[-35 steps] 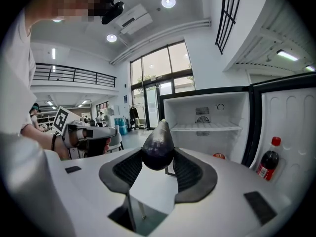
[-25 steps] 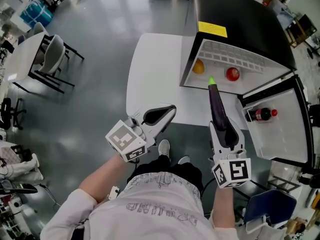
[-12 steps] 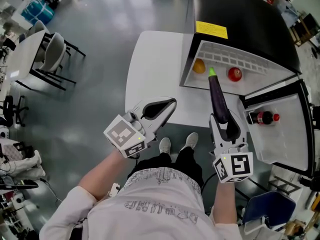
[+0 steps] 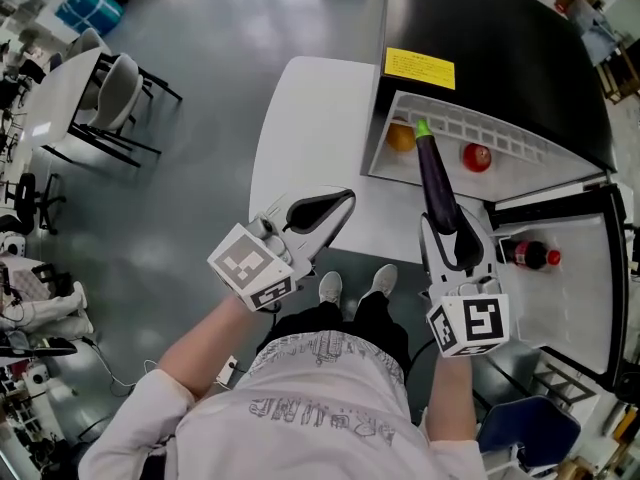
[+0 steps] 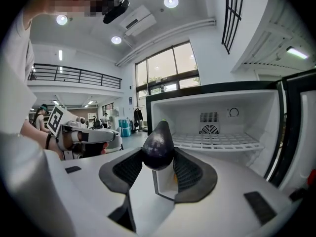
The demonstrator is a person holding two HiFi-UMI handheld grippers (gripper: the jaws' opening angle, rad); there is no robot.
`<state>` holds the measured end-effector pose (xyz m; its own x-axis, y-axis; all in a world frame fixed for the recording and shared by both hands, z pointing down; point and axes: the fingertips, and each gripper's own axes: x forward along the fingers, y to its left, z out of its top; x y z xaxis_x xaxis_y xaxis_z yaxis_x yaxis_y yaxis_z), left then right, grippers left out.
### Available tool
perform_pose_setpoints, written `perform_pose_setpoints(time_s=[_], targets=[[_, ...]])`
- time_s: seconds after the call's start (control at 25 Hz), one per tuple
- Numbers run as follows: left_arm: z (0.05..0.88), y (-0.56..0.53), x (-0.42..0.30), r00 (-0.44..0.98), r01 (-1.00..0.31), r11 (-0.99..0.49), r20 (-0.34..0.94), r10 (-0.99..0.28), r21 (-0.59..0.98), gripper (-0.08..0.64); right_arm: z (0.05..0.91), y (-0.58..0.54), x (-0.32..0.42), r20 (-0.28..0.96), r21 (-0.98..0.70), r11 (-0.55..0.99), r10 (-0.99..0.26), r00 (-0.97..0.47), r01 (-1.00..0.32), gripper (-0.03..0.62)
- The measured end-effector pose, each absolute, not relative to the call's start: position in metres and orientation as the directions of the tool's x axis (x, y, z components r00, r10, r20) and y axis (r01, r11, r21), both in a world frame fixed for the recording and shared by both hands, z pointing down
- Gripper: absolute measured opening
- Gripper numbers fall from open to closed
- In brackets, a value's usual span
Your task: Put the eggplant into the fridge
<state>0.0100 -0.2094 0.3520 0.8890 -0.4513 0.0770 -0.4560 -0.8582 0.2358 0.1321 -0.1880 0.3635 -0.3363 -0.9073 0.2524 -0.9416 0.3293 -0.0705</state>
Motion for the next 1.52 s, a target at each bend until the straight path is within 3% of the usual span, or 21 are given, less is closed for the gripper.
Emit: perform_pose_setpoints(time_s=[0.56, 1.52], targets=[[0.361, -0.217, 0.027, 0.887, -0.462, -0.855, 0.097, -0.452, 0.236, 0.006, 0.362, -0.257, 0.135, 0.228, 0.096, 0.293, -0.937, -0.265, -0.951, 0.196], [0.394, -0.227, -0.008, 0.880, -0.475, -0.848, 0.132, -0.456, 0.236, 0.006, 0.374, -0.331, 0.130, 0.216, 0.150, 0.225, -0.958, -0.190, -0.963, 0.196]])
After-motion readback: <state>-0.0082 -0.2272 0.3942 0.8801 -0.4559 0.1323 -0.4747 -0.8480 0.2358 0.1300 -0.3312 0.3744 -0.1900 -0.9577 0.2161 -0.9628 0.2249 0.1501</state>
